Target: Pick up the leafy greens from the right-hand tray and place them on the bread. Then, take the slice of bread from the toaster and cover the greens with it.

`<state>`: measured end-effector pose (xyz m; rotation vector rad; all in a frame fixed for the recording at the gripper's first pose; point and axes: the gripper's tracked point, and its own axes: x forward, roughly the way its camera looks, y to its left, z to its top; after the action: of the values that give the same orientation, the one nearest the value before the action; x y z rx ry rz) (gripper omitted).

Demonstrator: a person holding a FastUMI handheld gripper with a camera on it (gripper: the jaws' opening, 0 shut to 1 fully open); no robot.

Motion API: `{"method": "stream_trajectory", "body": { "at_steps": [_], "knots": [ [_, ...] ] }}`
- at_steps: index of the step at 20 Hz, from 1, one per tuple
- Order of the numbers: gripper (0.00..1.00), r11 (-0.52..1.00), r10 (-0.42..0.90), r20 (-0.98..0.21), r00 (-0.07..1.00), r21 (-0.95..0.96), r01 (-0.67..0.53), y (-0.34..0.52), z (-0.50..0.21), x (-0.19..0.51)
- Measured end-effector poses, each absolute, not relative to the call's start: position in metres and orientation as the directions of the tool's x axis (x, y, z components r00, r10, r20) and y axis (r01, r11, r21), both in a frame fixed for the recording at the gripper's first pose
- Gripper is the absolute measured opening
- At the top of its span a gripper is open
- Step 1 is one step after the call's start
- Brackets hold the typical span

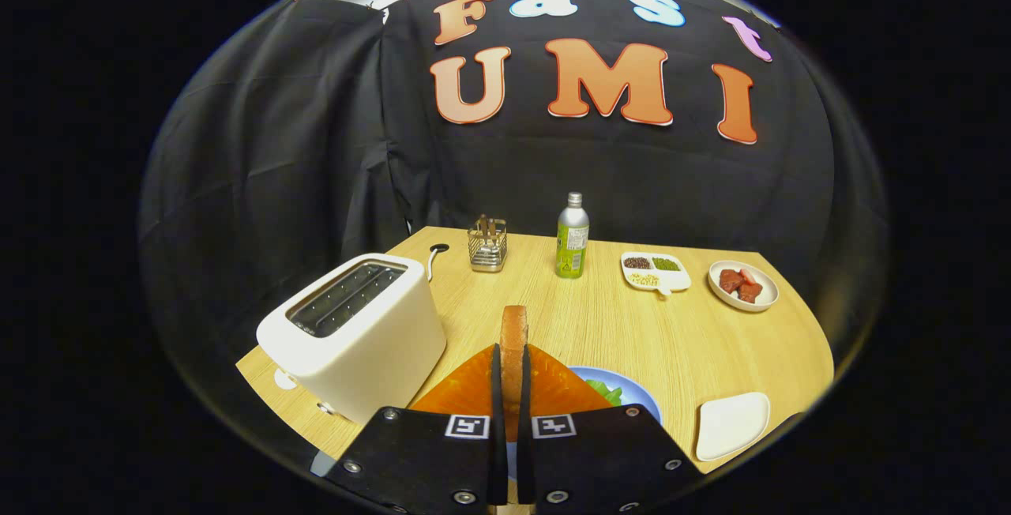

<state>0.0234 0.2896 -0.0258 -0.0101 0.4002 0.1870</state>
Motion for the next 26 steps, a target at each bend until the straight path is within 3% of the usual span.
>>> {"method": "stream_trajectory", "body": {
  "at_steps": [17,21,24,26],
  "knots": [
    [0.07,0.988,0.153,-0.456,0.877,0.088,-0.126,0.221,-0.074,0.015],
    [0.14,0.992,0.117,-0.480,0.870,0.097,-0.080,0.198,-0.086,0.017],
    [0.29,0.995,0.084,-0.511,0.855,0.092,-0.042,0.180,-0.100,0.017],
    [0.33,0.994,0.085,-0.531,0.843,0.103,-0.036,0.175,-0.110,0.015]
  ]
}}
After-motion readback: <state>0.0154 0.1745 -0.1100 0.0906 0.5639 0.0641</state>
